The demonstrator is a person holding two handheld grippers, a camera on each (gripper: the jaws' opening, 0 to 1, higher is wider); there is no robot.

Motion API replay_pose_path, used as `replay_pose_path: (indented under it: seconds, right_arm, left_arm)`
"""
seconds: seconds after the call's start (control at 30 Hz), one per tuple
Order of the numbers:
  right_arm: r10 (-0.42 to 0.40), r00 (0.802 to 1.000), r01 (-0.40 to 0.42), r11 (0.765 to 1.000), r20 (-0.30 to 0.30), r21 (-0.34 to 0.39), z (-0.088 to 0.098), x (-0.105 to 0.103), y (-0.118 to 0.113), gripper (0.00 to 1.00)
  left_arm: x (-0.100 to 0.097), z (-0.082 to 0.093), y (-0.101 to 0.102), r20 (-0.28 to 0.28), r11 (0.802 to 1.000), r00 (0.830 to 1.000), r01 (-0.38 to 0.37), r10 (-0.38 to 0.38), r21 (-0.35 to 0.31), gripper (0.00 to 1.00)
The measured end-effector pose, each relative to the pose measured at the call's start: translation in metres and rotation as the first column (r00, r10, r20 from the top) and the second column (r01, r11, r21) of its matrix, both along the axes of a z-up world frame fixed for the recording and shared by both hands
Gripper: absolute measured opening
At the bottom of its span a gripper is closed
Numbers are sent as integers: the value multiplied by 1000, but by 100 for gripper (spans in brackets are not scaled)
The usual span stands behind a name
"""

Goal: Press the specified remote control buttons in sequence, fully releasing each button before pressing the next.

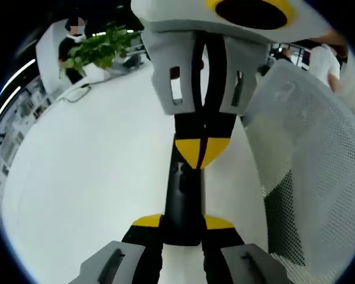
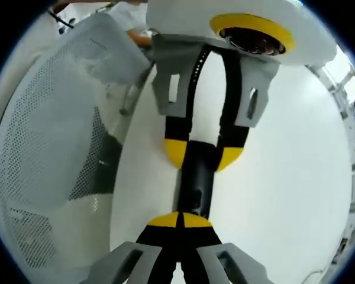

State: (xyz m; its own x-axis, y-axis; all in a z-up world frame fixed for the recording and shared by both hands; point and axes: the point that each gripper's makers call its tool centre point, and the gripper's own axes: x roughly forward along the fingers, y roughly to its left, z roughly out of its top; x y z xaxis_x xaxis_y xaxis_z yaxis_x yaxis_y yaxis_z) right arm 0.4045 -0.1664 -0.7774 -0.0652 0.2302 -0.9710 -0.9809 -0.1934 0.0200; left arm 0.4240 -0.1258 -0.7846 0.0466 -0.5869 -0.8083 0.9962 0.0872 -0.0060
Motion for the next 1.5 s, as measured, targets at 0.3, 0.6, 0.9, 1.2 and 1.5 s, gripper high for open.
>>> replay_pose_path:
  seconds: [0.3, 0.6, 0.9, 1.2, 1.5]
  right_arm:
    - [4, 1000, -4, 1000, 8, 1, 0, 1, 0, 0]
    - [22, 1000, -21, 1000, 21, -13, -1, 1, 1, 0]
    - [25, 999, -25, 1000, 30, -19, -2, 0, 1, 0]
    - [13, 999, -13, 1000, 34, -5, 0, 0, 0, 0]
    - [1, 999, -1, 1000, 34, 7, 1, 1, 0, 0]
  left_arm:
    - [0, 1, 0, -2, 1000, 1000, -2, 1, -3, 23]
    - [1, -1, 0, -4, 1000, 1000, -5, 5, -5, 23]
    - [-1, 0, 0, -5, 1000, 1000, -6, 6, -4, 23]
    - [-1, 0, -1, -4, 1000, 1000, -6, 6, -9, 23]
    - [0, 1, -1, -3, 1000, 1000, -5, 5, -5, 23]
